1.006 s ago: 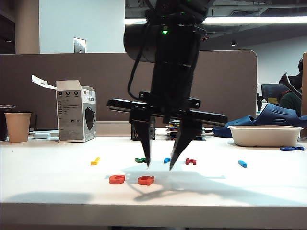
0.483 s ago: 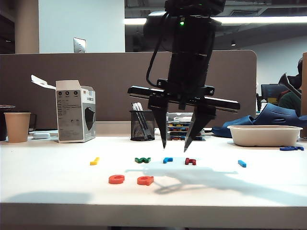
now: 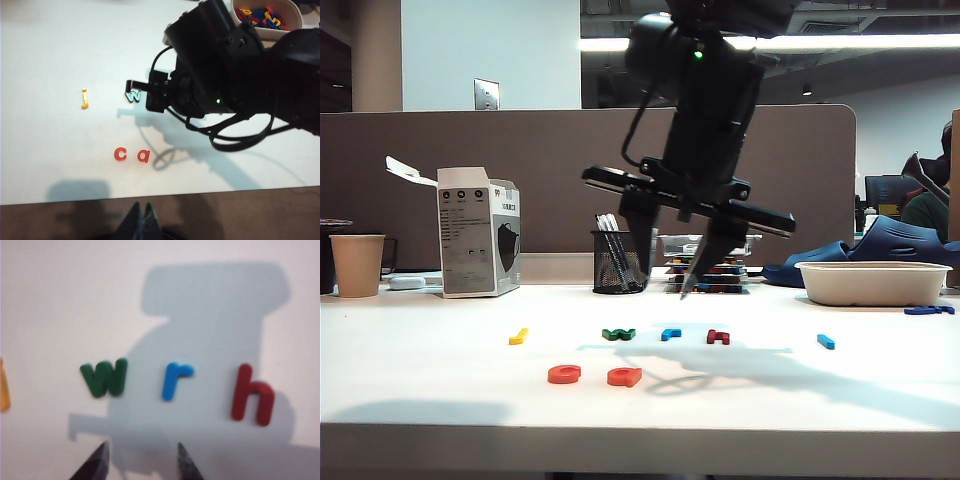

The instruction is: Select the appropriate letters from the row of letter magnets placed on the table to arrange into the word "car".

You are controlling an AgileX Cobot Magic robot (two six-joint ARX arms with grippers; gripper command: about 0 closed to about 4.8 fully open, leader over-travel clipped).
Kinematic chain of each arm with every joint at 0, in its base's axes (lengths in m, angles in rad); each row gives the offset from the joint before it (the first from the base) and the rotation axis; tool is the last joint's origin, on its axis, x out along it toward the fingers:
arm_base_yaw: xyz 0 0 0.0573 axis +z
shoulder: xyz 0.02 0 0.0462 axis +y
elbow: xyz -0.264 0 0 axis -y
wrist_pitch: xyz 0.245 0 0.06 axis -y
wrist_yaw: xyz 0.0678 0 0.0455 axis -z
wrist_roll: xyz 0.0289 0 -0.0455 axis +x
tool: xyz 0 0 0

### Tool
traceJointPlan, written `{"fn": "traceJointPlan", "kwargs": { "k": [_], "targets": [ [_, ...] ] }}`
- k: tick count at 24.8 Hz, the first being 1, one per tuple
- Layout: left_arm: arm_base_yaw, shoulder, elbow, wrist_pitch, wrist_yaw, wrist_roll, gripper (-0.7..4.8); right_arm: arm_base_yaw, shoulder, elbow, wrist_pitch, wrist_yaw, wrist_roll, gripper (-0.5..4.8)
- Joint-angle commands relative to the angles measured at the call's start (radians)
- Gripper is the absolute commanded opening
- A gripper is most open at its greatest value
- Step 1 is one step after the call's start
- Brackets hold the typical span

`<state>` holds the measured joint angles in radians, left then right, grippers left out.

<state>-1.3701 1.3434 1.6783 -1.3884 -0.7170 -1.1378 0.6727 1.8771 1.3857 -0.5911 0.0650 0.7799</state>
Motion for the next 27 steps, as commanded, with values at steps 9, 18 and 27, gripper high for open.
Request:
{"fn": "traceJointPlan", "kwargs": {
  "k": [9, 18, 27],
  "targets": [
    [0.001, -0.003, 0.001, 0.003, -0.003, 0.001, -0.06, -0.025, 0.042, 0.001, 0.075, -0.047, -0.003, 1.47],
    [0.001, -0.003, 0.001, 0.003, -0.003, 0.001, -0.05, -0.035, 0.08, 0.001, 0.102, -0.042, -0.002, 1.47],
    [0.0, -0.003, 0.001, 0.003, -0.003, 0.001, -0.05, -0.044, 0.101, 0.001, 0.102, -0.049, -0.002, 1.44]
  ]
}}
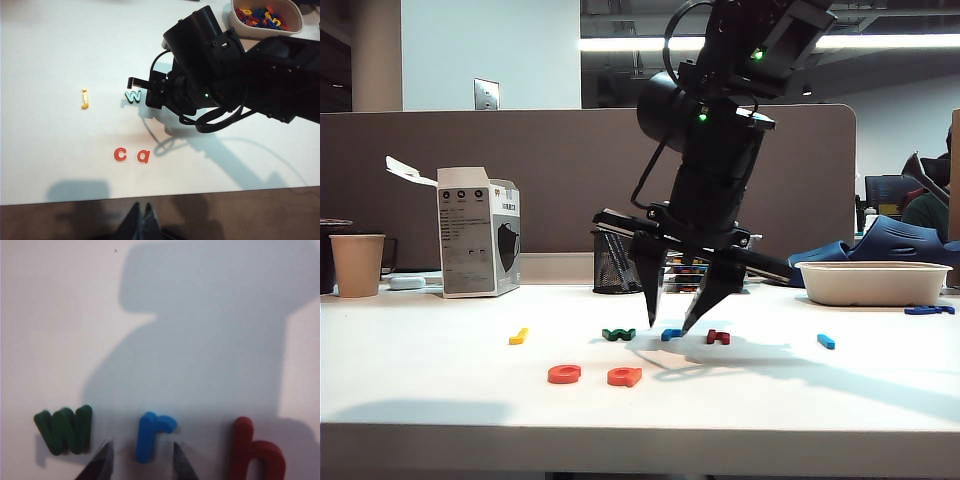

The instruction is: Select the appropriate letters from the row of letter magnets placed on the table to arrange into the word "car".

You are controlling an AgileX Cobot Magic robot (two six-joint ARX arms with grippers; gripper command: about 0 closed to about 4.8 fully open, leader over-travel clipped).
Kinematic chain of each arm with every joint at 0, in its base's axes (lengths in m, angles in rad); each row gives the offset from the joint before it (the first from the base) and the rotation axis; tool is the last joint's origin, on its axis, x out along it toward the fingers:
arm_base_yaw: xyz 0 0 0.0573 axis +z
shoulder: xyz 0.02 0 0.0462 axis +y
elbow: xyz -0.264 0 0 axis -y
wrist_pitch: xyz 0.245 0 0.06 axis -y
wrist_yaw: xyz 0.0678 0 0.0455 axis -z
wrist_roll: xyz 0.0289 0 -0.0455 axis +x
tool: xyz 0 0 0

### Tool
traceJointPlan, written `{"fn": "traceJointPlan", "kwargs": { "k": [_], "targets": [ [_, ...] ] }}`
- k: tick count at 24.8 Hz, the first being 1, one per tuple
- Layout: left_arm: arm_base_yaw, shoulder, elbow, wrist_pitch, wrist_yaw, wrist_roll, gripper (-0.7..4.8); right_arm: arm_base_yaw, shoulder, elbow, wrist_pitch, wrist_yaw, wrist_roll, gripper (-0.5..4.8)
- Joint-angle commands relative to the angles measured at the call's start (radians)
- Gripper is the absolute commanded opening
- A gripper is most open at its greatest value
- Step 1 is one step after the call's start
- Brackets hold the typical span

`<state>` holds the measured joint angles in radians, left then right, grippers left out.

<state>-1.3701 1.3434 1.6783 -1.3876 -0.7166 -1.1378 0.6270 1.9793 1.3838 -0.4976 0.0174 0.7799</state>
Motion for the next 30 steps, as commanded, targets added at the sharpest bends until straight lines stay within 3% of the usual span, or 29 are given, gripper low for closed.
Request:
{"fn": "traceJointPlan", "kwargs": {
  "k": [1, 9, 12, 30],
  "targets": [
    [0.001, -0.003, 0.001, 0.003, -0.003, 0.001, -0.05, 0.002, 0.002, 0.003, 0.01, -0.001, -0.002, 1.43],
    [0.0, -0.003, 0.001, 0.003, -0.002, 0.001, -0.06, 0.003, 0.024, 0.003, 0.007, -0.002, -0.002, 1.33],
    [0.0, -0.003, 0.001, 0.003, -0.003, 0.001, -0.06, 0.003, 0.029, 0.003, -0.008, -0.002, -0.003, 1.05],
    [0.0, -0.003, 0.001, 0.002, -0.003, 0.001, -0.06, 0.003, 0.066, 0.003, -0.06, 0.006, -0.002, 0.84]
  ]
}}
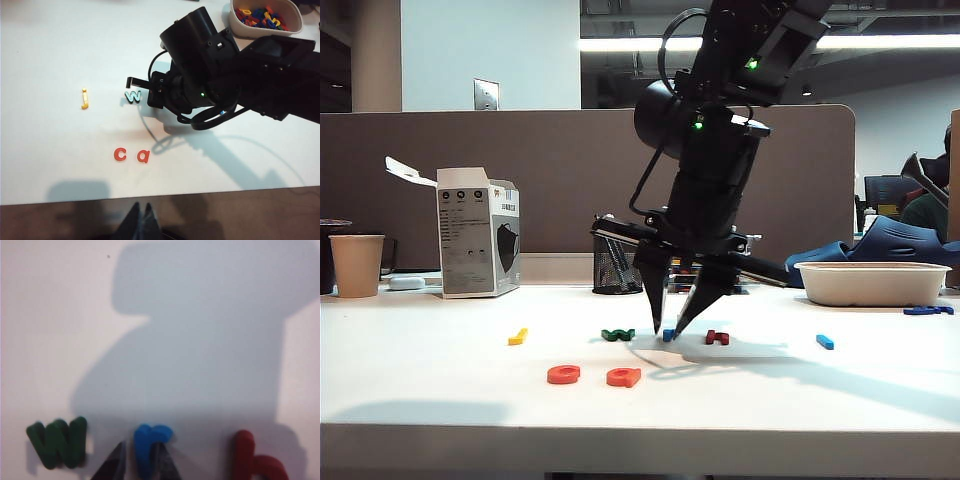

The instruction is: Select the appropriate letters from the row of letter magnets placed on the table to arrange into the word "car".

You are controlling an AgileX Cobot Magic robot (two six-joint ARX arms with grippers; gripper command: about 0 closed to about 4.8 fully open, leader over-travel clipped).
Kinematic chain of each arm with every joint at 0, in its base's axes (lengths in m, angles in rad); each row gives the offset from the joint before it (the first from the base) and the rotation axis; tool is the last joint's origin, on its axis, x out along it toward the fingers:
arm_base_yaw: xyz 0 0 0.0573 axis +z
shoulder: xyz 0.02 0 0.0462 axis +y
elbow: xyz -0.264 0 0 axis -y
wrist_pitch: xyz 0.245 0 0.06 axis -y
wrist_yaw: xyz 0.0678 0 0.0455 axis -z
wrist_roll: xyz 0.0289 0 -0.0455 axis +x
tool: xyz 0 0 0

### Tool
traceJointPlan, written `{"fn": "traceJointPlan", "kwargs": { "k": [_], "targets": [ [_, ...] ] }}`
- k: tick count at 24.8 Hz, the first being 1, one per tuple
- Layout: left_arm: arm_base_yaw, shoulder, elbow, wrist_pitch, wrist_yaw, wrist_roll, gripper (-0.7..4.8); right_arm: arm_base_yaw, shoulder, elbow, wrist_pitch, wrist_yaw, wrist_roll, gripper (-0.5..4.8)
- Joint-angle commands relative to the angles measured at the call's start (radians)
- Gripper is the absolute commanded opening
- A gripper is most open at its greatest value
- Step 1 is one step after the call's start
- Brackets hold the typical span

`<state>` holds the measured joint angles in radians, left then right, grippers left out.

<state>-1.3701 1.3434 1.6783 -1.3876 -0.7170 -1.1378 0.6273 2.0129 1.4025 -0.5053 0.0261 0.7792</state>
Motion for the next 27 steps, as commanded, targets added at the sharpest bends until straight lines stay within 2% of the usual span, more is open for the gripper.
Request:
{"fn": "traceJointPlan", "kwargs": {
  "k": [1, 3, 4, 7, 9, 27],
  "targets": [
    [0.001, -0.003, 0.001, 0.002, -0.002, 0.001, -0.05, 0.002, 0.033, -0.015, -0.057, -0.003, -0.002, 0.84],
    [0.001, -0.003, 0.001, 0.002, -0.003, 0.001, -0.06, 0.002, 0.033, -0.015, -0.064, -0.001, -0.002, 0.81],
    [0.001, -0.003, 0.001, 0.002, -0.003, 0.001, -0.05, 0.002, 0.033, -0.015, -0.068, -0.001, -0.002, 0.43],
    [0.0, -0.003, 0.001, 0.002, -0.003, 0.001, -0.05, 0.002, 0.033, -0.015, -0.074, -0.001, -0.002, 0.34],
    [0.001, -0.003, 0.001, 0.002, -0.003, 0.001, -0.06, 0.002, 0.033, -0.015, -0.076, 0.001, -0.002, -0.09],
    [0.001, -0.003, 0.001, 0.002, -0.003, 0.001, -0.06, 0.008, -0.049, 0.028, -0.105, 0.005, -0.002, -0.08]
  ]
}}
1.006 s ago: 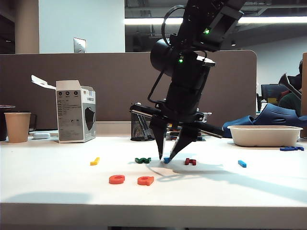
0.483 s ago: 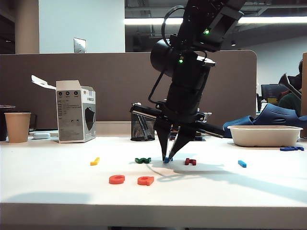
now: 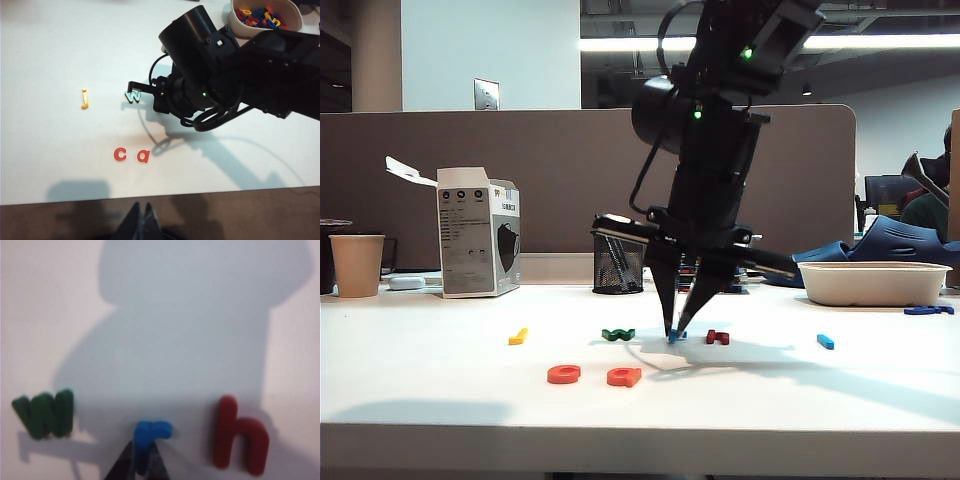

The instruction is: Select the appropriate letters from the row of letter magnets placed on the table to arrange into the word "car".

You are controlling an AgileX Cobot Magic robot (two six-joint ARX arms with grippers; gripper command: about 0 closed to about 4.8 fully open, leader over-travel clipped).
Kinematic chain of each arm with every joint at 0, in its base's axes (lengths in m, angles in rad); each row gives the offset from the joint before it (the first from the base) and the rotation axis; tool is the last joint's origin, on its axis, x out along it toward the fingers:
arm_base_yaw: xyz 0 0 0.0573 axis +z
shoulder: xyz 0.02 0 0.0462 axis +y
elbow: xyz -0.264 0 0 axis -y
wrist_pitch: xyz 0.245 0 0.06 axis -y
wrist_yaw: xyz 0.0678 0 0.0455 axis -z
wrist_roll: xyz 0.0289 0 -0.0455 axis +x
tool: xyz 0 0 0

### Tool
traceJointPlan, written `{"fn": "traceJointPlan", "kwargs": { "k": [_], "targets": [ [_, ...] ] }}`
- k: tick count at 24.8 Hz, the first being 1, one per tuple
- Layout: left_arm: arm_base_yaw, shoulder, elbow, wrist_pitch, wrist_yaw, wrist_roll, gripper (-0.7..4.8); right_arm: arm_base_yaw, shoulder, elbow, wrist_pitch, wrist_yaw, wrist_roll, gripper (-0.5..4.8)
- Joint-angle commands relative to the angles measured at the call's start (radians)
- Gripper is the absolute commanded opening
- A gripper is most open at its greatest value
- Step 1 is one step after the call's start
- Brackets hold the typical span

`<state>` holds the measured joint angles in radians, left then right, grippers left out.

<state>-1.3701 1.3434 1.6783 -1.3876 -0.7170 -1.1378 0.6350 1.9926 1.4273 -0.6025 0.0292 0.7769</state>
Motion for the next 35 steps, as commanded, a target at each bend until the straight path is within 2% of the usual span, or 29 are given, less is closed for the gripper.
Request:
{"fn": "traceJointPlan", "kwargs": {
  "k": [1, 9, 18, 31, 35],
  "targets": [
    [0.001, -0.003, 0.001, 0.003, -0.003, 0.001, -0.05, 0.001, -0.037, 0.003, -0.014, 0.002, 0.0, -0.08],
    [0.001, -0.003, 0.001, 0.003, -0.003, 0.001, -0.05, 0.024, -0.101, 0.003, -0.13, 0.02, -0.015, -0.08],
    [0.001, -0.003, 0.001, 0.003, -0.002, 0.001, -0.06, 0.104, -0.11, 0.001, -0.232, 0.047, -0.018, -0.08],
    [0.001, -0.003, 0.001, 0.003, -0.003, 0.001, -0.06, 0.124, -0.111, -0.006, -0.32, 0.045, -0.029, -0.06],
    [0.0, -0.003, 0.001, 0.003, -0.002, 0.001, -0.05, 0.159, -0.111, -0.007, -0.317, 0.047, -0.029, -0.06]
  ]
}}
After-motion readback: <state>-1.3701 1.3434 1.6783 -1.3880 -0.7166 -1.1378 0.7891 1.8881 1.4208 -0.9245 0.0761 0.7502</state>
